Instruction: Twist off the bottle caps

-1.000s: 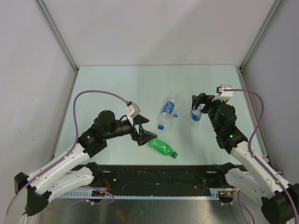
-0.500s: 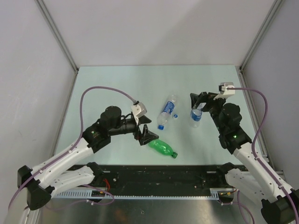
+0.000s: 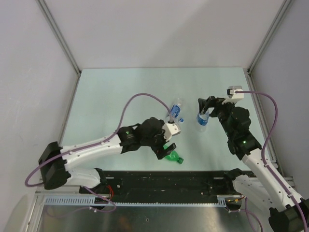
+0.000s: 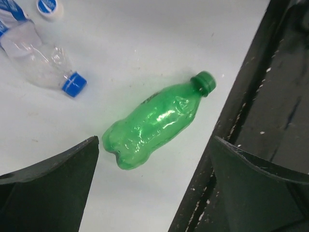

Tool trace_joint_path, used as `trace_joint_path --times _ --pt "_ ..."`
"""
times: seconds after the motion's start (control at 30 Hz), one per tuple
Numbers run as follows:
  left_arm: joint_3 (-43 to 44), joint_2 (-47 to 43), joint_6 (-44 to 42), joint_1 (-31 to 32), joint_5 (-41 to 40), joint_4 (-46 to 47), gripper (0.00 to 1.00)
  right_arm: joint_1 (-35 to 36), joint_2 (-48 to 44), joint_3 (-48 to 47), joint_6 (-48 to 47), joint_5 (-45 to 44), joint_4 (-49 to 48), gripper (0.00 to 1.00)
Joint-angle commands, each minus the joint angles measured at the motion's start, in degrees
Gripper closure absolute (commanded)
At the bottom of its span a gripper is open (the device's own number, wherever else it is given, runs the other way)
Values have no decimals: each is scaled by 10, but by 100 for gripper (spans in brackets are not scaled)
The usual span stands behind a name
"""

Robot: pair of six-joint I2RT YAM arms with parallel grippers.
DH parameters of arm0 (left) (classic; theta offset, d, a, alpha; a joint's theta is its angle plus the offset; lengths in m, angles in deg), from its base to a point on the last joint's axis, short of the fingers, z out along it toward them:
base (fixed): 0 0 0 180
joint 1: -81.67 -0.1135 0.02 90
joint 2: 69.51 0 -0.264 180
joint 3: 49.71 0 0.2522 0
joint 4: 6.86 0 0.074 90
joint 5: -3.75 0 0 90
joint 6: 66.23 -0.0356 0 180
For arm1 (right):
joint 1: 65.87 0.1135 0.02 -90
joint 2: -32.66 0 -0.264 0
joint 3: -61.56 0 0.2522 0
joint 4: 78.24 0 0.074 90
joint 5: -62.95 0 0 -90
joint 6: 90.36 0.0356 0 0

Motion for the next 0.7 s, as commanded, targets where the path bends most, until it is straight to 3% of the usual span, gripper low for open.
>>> trace_joint_path --times 0.0,0.17,0.43,0.53,0.67 --pt "41 51 -39 38 -114 -40 1 -8 -14 -26 3 2 6 1" --pt "64 129 -61 70 -177 -50 1 -15 -18 -26 1 3 18 1" --pt "62 226 -67 80 -212 -50 3 -24 -27 -26 1 6 27 1" --pt "61 260 -66 80 -223 -50 9 -26 -26 -26 4 11 28 1" --pt "57 283 -54 80 -214 -49 27 -28 -26 -26 8 14 28 1"
